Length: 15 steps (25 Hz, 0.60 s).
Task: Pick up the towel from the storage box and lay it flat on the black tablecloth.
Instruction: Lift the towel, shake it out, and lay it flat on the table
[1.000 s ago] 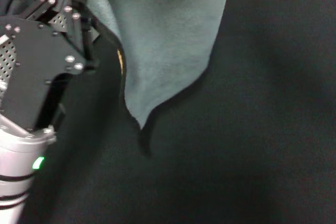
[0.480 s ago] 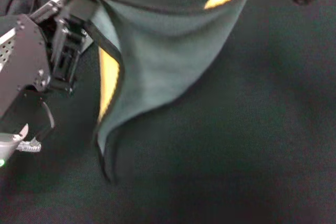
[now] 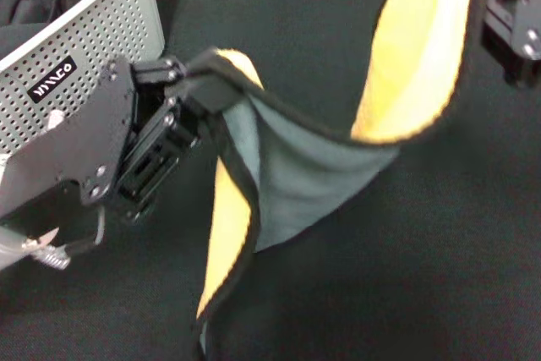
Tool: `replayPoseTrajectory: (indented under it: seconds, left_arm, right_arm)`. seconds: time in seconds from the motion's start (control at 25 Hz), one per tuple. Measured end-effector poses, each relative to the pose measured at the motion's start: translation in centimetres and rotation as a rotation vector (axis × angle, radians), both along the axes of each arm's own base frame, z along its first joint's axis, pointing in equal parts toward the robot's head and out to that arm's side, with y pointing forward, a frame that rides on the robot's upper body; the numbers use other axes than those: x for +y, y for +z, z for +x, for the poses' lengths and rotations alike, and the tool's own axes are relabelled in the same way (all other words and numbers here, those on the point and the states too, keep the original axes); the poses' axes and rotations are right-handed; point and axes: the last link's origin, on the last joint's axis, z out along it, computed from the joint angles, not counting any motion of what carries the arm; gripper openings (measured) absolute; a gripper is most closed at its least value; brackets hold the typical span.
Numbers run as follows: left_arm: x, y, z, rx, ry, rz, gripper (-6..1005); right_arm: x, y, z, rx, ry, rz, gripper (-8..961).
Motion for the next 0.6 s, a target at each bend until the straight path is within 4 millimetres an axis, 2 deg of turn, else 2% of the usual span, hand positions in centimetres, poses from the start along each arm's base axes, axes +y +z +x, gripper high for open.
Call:
replayPoseTrajectory:
  seconds: [0.24, 0.6]
  left_arm:
    - [-0.4, 0.7, 0.5, 0.099, -0.061, -0.181, 10]
    - [-1.5, 1.7, 1.2, 0.105, -0.115, -0.279, 11]
  right_arm:
    - [-2.6, 1.4, 0.0, -0.01, 0.013, -0.175, 10]
    - [-5.4, 3.4, 1.4, 0.03, -0.059, -0.336, 11]
